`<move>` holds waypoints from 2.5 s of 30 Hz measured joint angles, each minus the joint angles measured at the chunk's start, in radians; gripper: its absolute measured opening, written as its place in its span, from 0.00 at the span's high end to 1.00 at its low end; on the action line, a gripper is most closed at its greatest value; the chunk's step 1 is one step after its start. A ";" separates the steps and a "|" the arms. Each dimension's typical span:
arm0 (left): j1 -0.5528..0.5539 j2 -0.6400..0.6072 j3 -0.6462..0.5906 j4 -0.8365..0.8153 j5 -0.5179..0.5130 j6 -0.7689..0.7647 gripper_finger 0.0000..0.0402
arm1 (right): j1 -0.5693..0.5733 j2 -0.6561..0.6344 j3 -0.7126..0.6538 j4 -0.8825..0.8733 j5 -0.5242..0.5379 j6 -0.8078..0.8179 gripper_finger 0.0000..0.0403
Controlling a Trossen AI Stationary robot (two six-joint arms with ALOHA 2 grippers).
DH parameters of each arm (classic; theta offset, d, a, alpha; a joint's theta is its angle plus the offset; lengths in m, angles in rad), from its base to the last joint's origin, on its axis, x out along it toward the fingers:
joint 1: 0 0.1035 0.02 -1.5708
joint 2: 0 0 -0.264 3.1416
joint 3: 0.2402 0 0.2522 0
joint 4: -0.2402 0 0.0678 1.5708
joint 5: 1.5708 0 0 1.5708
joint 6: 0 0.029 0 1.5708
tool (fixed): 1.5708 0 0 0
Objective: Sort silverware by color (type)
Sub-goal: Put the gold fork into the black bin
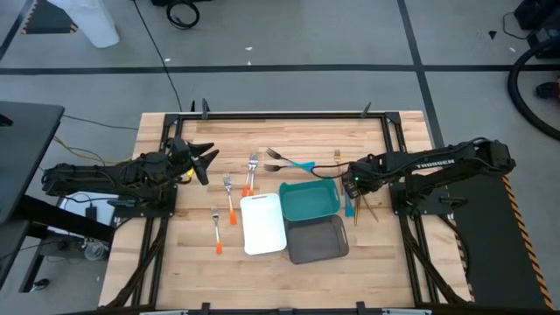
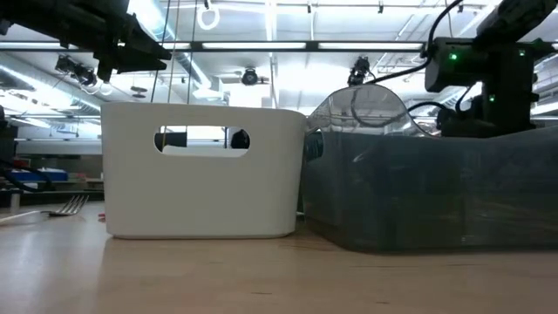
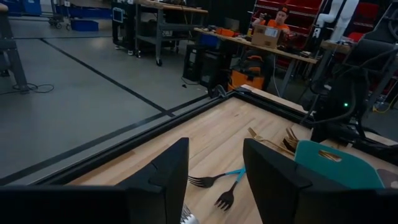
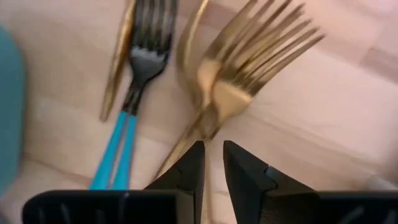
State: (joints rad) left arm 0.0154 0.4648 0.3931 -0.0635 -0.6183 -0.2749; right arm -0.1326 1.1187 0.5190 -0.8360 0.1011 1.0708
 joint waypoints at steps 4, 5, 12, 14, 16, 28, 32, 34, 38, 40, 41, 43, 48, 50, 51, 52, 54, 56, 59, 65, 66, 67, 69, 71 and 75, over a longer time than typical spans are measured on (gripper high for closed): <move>0.000 0.000 0.000 0.000 0.000 0.001 0.60 | 0.000 0.000 0.000 0.002 0.008 -0.003 0.78; 0.000 0.000 0.000 0.000 0.000 0.002 0.60 | 0.000 0.000 0.000 0.003 0.007 -0.004 0.77; 0.000 0.000 0.000 0.000 0.000 0.010 0.60 | -0.011 0.000 0.000 -0.003 -0.004 -0.016 0.69; 0.000 0.000 0.000 -0.001 0.000 0.011 0.60 | -0.019 0.000 0.000 -0.003 -0.006 -0.023 0.69; 0.000 0.000 0.000 -0.001 0.000 0.011 0.60 | -0.026 0.000 -0.005 0.006 -0.014 -0.026 0.70; 0.000 0.000 0.000 0.000 0.000 0.013 0.60 | -0.042 0.000 -0.063 0.099 -0.039 -0.026 0.78; 0.000 0.000 0.000 0.000 0.000 0.024 0.60 | -0.042 0.000 -0.063 0.094 -0.039 -0.026 0.83; 0.000 0.000 0.000 0.000 0.000 0.024 0.60 | -0.042 0.000 -0.063 0.095 -0.039 -0.026 0.87; 0.000 0.000 0.000 0.000 0.000 0.024 0.60 | -0.042 0.000 -0.063 0.094 -0.040 -0.025 0.91; 0.000 0.000 0.000 0.000 0.000 0.025 0.60 | -0.042 0.000 -0.063 0.094 -0.043 -0.022 0.91; 0.000 0.000 0.000 0.000 0.000 0.025 0.60 | -0.042 0.000 -0.063 0.094 -0.045 -0.022 0.91; 0.000 0.000 0.000 0.000 0.000 0.025 0.60 | -0.042 0.000 -0.063 0.094 -0.050 -0.019 0.91; 0.000 0.000 0.000 0.000 0.000 0.025 0.60 | -0.042 0.000 -0.040 0.058 -0.070 -0.019 0.91; 0.000 0.000 0.000 0.000 0.000 0.025 0.60 | -0.041 0.000 -0.017 0.036 -0.068 -0.026 0.91; 0.000 0.000 0.000 0.000 0.000 0.025 0.60 | -0.041 0.000 -0.005 0.024 -0.067 -0.029 0.91; 0.000 0.000 0.000 0.000 0.000 0.025 0.60 | -0.042 0.000 0.005 0.014 -0.062 -0.033 0.91; 0.000 0.000 0.000 0.000 0.000 0.025 0.60 | -0.042 0.000 0.014 0.008 -0.054 -0.041 0.91; 0.000 0.000 0.000 0.000 0.000 0.025 0.60 | -0.042 0.000 0.019 0.008 -0.057 -0.045 0.91; 0.000 0.000 0.000 0.000 0.005 0.025 0.60 | -0.042 0.000 0.019 0.006 -0.059 -0.045 0.91; 0.000 0.000 0.000 0.000 0.014 0.025 0.60 | -0.041 0.010 0.007 0.042 -0.046 -0.042 0.92; 0.000 0.000 0.000 0.000 0.014 0.025 0.60 | -0.041 0.011 0.000 0.056 -0.046 -0.042 0.92; 0.000 0.000 0.000 0.000 0.014 0.025 0.60 | -0.041 0.012 -0.005 0.061 -0.046 -0.042 0.92; 0.000 0.000 0.000 0.000 0.015 0.025 0.60 | -0.041 0.018 -0.008 0.061 -0.047 -0.042 0.92; 0.000 0.000 0.000 0.000 0.015 0.025 0.60 | -0.041 0.019 -0.008 0.062 -0.047 -0.044 0.92; 0.000 0.000 0.000 -0.001 0.015 0.024 0.60 | -0.041 0.011 -0.008 0.062 -0.053 -0.045 0.92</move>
State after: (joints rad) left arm 0.0158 0.4648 0.3931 -0.0643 -0.6037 -0.2504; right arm -0.1738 1.1297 0.5112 -0.7743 0.0477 1.0256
